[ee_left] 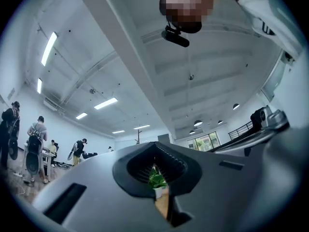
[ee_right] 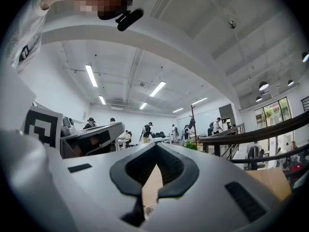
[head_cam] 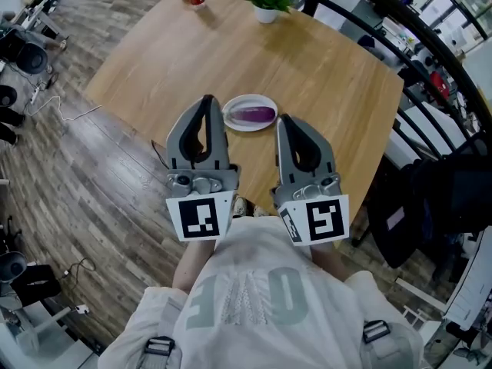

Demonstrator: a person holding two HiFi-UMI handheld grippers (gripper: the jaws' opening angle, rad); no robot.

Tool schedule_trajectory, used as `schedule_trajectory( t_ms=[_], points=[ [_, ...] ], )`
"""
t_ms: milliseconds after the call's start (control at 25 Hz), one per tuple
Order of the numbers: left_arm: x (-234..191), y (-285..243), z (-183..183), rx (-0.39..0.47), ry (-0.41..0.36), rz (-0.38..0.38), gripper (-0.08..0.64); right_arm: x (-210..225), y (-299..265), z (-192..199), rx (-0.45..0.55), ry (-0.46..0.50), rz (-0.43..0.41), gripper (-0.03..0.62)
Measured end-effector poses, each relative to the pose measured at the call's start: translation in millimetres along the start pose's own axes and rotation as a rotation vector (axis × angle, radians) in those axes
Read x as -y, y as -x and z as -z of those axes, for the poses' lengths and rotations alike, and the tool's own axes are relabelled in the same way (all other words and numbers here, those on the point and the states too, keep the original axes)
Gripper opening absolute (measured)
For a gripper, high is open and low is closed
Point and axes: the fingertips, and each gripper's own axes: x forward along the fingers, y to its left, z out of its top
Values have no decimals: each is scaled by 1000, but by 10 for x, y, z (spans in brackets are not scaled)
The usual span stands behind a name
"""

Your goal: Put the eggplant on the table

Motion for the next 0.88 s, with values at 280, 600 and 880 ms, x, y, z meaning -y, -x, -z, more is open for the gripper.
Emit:
schedule_trajectory(
  t_ms=[280,600,880],
  points=[
    [73,42,-72,-13,-106,14,8,-38,-8,78,-27,0,-2,17],
    [8,96,-45,-38,-116,-5,8,-34,16,123,-42,5,7,17],
    [-37,131,8,-60,-113,-13,8,-36,14,159,-50,11,5,17]
  ],
)
